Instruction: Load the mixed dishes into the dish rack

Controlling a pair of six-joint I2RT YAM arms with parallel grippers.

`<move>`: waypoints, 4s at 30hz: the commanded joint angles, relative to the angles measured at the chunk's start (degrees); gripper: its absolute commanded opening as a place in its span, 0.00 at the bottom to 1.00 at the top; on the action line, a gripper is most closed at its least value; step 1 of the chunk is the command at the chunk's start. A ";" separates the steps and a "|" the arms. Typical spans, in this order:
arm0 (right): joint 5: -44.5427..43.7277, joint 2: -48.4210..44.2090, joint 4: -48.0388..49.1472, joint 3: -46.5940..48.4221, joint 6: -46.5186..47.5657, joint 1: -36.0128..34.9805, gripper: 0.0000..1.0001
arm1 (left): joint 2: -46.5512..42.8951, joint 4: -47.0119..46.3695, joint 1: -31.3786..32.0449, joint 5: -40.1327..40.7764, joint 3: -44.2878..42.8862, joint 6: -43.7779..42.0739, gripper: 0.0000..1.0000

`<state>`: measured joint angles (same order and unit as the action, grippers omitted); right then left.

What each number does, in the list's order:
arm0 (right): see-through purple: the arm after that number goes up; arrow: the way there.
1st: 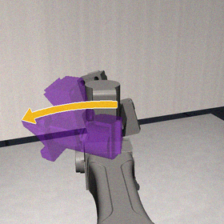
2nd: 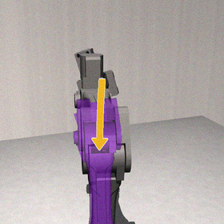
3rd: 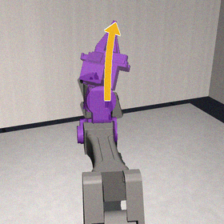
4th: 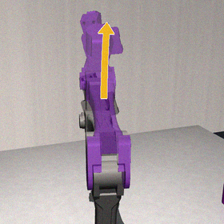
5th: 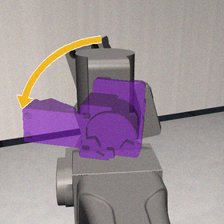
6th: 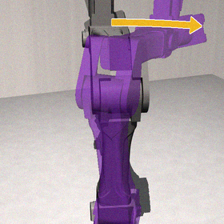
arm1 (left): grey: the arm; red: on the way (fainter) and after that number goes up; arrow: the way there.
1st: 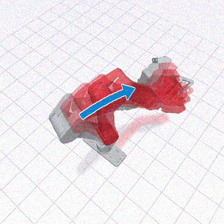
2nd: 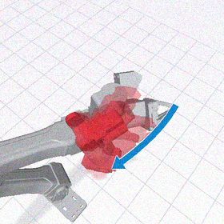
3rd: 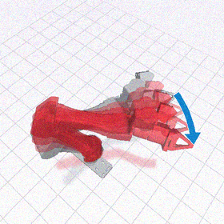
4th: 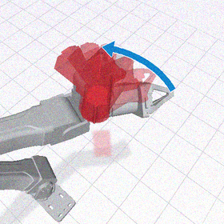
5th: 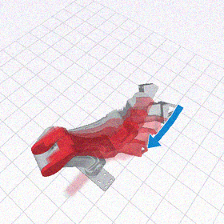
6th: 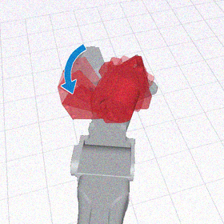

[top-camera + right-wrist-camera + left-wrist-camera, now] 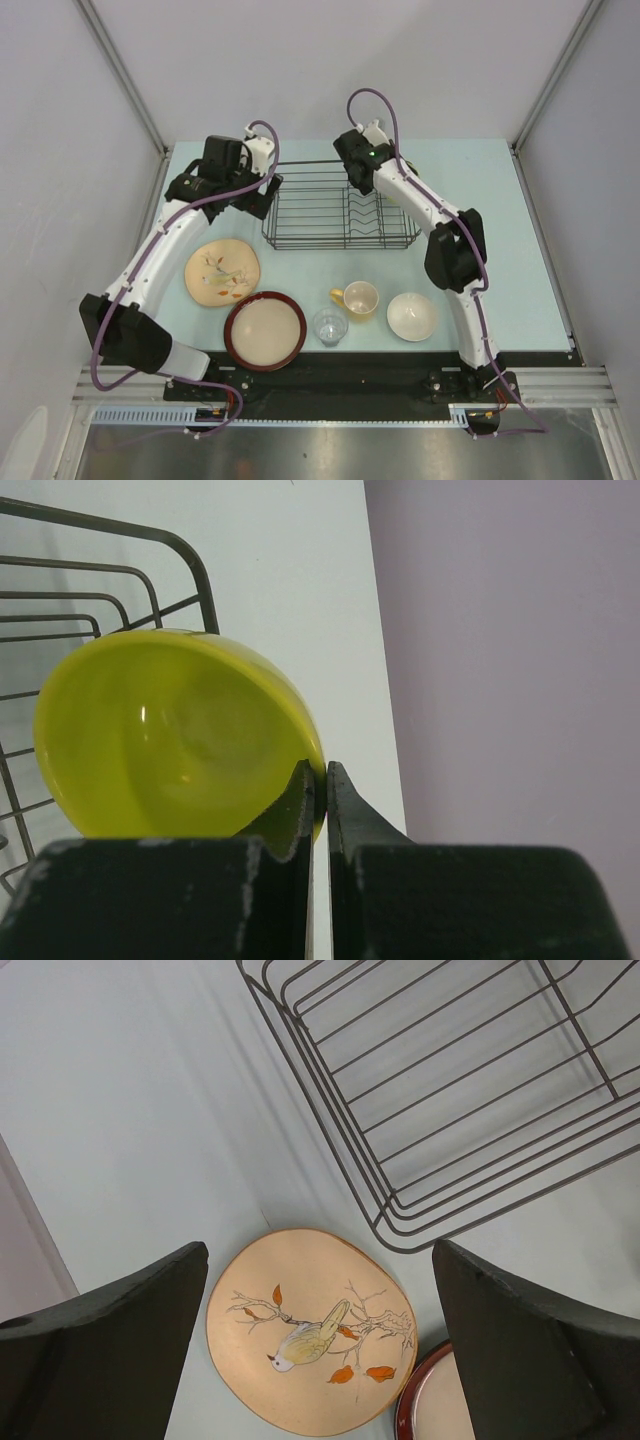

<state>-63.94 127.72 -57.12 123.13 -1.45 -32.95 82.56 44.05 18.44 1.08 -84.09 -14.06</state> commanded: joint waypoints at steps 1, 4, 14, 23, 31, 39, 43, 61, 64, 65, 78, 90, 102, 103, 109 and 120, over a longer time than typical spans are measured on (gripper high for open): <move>-2.24 -0.55 1.66 0.36 1.01 -0.01 0.00 | -3.02 -1.25 -0.42 -0.64 0.77 -0.35 1.00; -2.24 0.60 2.01 0.62 1.10 -0.18 0.00 | -3.37 -1.16 -0.59 -0.64 1.04 -0.52 1.00; -0.05 7.10 1.05 3.78 0.05 -2.29 0.00 | -4.34 -1.16 -2.09 -0.64 2.09 -1.14 1.00; 3.56 7.63 0.43 8.00 -1.18 -4.93 0.29 | -3.90 -1.34 -2.44 -0.64 2.18 -0.88 1.00; 4.71 7.11 -0.80 9.32 -2.50 -4.85 0.59 | -3.90 -1.08 -2.44 -1.96 2.18 -0.70 1.00; 3.38 -9.48 -2.37 4.42 -5.22 -5.28 0.58 | -3.29 -1.77 -2.35 -1.87 1.65 -0.61 1.00; 11.45 -24.68 -9.21 -10.34 -17.48 -7.04 0.57 | -2.41 -2.48 -2.35 -1.87 1.74 -0.26 1.00; 45.39 -62.42 -15.13 -64.23 -45.65 -12.23 0.52 | 0.14 -1.78 -2.35 -3.98 -1.07 1.32 1.00; 46.98 -63.47 -13.19 -68.88 -46.62 -12.23 0.52 | 0.05 -1.78 -2.35 -3.81 -0.90 1.15 1.00; 47.33 -63.91 -12.23 -69.95 -46.97 -12.31 0.52 | 0.05 -1.86 -2.35 -3.72 -0.81 1.15 1.00; 50.85 -66.72 -4.58 -80.68 -49.17 -10.21 0.50 | 0.23 -0.90 -2.35 -3.98 -2.13 1.23 1.00; 46.46 -63.30 2.36 -84.10 -55.40 -11.61 0.36 | -1.26 -0.90 -2.35 -3.54 -0.46 1.06 1.00; 40.15 -64.70 -0.07 -80.34 -54.71 -12.31 0.00 | -1.27 -1.60 -2.44 -3.45 0.42 0.97 1.00; 38.82 -64.79 -1.31 -79.11 -54.27 -12.23 0.00 | -1.27 -1.69 -2.35 -3.54 0.42 0.80 1.00; 31.26 -60.49 -10.45 -65.67 -52.86 -13.63 0.00 | -1.00 -1.78 -2.35 -3.72 0.33 0.88 1.00; 11.04 -45.02 -18.39 -38.15 -36.27 -8.54 0.00 | -1.53 -2.04 -2.35 -3.63 1.21 0.71 1.00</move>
<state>-40.82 80.31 -74.48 77.10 -45.41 -45.28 82.96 43.51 16.36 -1.91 -83.20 -13.58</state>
